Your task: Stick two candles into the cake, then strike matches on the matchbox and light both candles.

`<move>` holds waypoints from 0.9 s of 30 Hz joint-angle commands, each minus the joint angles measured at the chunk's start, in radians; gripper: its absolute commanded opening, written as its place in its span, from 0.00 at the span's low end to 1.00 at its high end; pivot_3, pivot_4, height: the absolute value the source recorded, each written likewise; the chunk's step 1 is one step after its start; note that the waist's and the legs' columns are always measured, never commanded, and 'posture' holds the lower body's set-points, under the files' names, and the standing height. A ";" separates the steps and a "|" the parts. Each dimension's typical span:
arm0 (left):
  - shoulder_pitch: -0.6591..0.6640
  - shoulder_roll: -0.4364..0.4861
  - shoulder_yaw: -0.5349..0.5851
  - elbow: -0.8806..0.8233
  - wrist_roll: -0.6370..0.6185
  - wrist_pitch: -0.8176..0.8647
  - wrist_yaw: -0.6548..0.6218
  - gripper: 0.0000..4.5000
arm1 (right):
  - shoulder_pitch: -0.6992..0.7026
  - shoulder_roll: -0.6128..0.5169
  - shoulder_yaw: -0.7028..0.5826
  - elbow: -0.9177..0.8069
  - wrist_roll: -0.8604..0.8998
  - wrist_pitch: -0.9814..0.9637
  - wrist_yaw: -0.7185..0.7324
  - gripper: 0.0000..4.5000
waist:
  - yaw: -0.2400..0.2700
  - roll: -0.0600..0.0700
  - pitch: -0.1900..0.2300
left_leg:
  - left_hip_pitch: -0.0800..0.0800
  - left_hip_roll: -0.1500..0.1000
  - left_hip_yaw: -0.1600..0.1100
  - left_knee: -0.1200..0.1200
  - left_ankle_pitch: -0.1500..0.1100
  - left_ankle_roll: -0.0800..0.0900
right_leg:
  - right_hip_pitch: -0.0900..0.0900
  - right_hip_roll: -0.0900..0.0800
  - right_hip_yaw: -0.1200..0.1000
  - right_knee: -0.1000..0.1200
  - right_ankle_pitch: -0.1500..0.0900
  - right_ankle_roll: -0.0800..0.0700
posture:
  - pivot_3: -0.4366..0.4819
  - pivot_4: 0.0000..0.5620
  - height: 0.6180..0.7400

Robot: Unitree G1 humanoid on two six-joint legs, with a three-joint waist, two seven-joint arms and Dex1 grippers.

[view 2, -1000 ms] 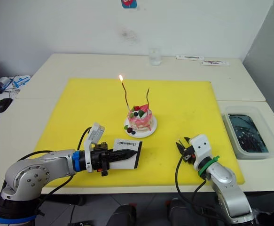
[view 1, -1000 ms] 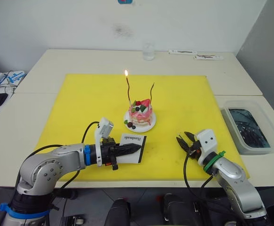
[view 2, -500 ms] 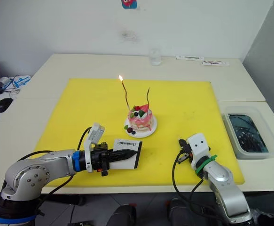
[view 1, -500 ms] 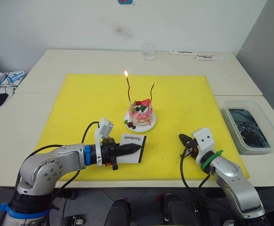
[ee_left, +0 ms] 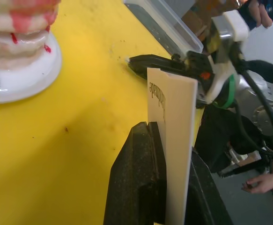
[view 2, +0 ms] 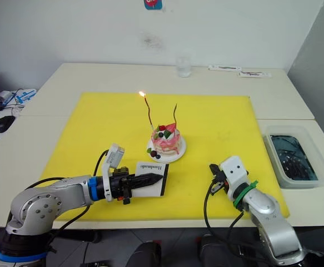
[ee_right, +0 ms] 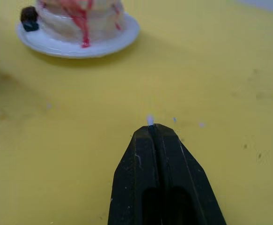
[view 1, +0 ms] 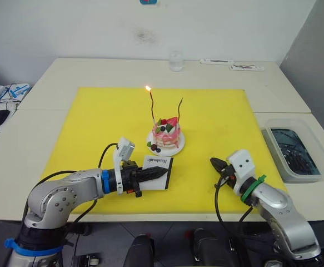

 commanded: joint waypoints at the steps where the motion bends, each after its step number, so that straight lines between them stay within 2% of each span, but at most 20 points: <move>1: -0.062 -0.065 0.020 0.015 -0.026 -0.009 0.064 0.00 | -0.133 -0.075 0.025 -0.133 0.058 0.058 0.108 0.00 | 0.001 0.000 0.000 | 0.000 0.000 0.000 0.001 0.000 0.000 | 0.000 0.000 0.000 0.000 0.000 0.000 | 0.48 0.27 1.00; 7: -0.111 -0.138 0.031 0.061 -0.065 0.025 0.127 0.00 | -0.273 -0.222 0.082 -0.157 0.076 0.064 0.264 0.00 | 0.005 0.000 0.000 | 0.000 0.000 -0.002 0.000 0.000 0.000 | 0.000 0.001 -0.001 0.000 0.002 0.003 | 0.48 0.27 1.00; 11: -0.124 -0.153 0.039 0.080 -0.081 0.037 0.146 0.00 | -0.309 -0.263 0.118 -0.144 0.056 0.031 0.308 0.00 | 0.006 0.000 0.000 | -0.001 0.000 -0.002 -0.001 0.000 0.000 | 0.000 0.000 -0.001 -0.001 0.002 0.003 | 0.48 0.27 1.00; 27: -0.128 -0.162 0.038 0.080 -0.091 0.062 0.140 0.00 | -0.366 -0.229 0.219 -0.056 -0.098 -0.046 0.303 0.00 | 0.006 0.000 0.000 | -0.001 0.000 -0.001 0.000 0.000 0.000 | 0.000 0.001 -0.001 0.000 0.002 0.003 | 0.48 0.27 1.00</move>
